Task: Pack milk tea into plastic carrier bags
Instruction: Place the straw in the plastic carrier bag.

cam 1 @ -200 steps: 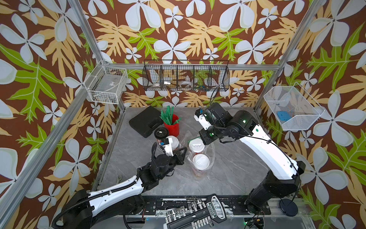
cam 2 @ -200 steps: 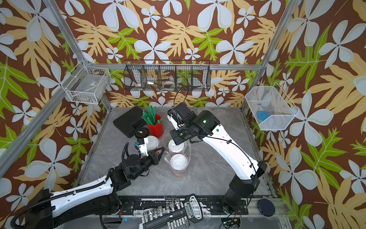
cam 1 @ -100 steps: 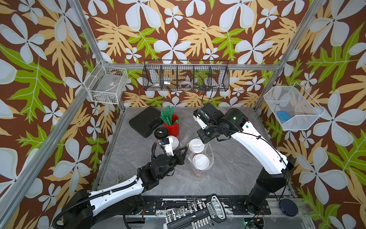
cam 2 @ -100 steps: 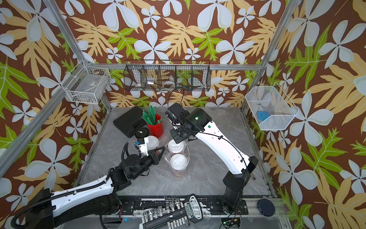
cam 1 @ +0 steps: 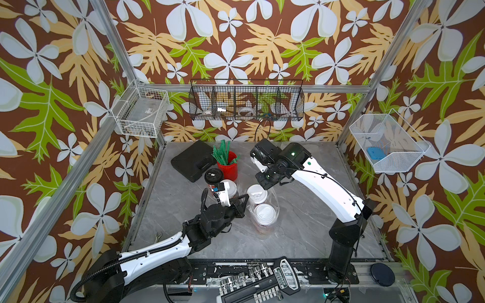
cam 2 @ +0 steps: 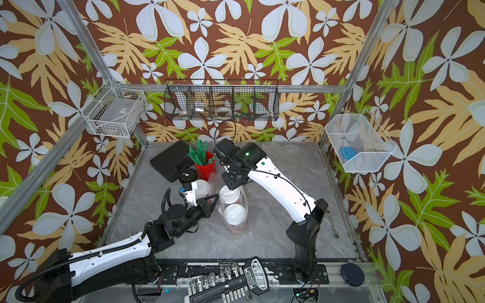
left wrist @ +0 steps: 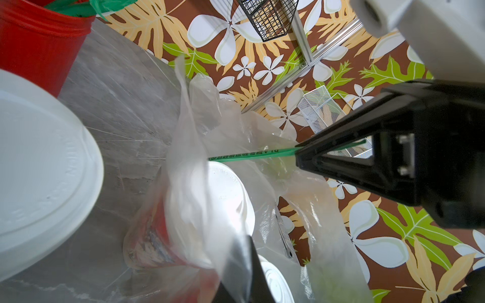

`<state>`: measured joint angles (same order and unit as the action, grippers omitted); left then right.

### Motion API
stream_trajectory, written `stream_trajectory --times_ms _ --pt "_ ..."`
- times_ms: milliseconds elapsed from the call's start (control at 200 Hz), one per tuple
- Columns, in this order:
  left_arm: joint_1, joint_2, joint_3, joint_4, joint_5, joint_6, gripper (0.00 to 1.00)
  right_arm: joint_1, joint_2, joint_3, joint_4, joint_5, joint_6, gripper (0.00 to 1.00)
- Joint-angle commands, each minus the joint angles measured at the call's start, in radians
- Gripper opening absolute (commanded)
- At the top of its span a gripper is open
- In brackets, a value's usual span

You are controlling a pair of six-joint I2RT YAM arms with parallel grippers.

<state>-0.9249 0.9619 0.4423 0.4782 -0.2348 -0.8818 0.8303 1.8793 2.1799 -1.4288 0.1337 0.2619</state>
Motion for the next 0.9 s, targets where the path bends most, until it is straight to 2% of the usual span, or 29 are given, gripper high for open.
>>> stream_trajectory --times_ms 0,90,170,245,330,380,446,731,796,891 --pt "0.002 0.001 0.000 0.040 0.001 0.017 0.00 0.000 0.013 0.027 -0.006 0.011 0.000 0.24" --pt "0.001 0.001 0.001 0.040 0.000 0.017 0.00 -0.002 0.012 0.038 0.004 0.011 0.004 0.38" --pt "0.002 0.001 0.001 0.041 0.002 0.016 0.00 -0.002 0.003 0.038 0.019 0.010 0.012 0.43" --pt "0.001 0.001 0.001 0.041 0.002 0.015 0.00 -0.002 -0.016 0.031 0.043 0.003 0.025 0.38" --pt "0.001 0.001 0.001 0.040 0.002 0.012 0.00 -0.002 -0.046 0.008 0.089 -0.014 0.038 0.27" --pt "0.002 0.003 0.002 0.042 0.003 0.012 0.00 -0.002 -0.067 -0.016 0.121 -0.014 0.048 0.18" --pt "0.001 0.004 0.004 0.042 0.003 0.012 0.00 -0.002 -0.092 -0.051 0.164 -0.014 0.057 0.12" --pt "0.002 0.018 0.012 0.043 0.015 0.009 0.00 -0.001 -0.094 -0.106 0.263 0.010 0.068 0.04" --pt "0.001 0.020 0.015 0.042 0.018 0.009 0.00 -0.002 -0.075 -0.091 0.264 0.011 0.064 0.00" --pt "0.001 0.021 0.019 0.043 0.017 0.012 0.00 0.000 -0.029 -0.047 0.224 0.030 0.049 0.00"
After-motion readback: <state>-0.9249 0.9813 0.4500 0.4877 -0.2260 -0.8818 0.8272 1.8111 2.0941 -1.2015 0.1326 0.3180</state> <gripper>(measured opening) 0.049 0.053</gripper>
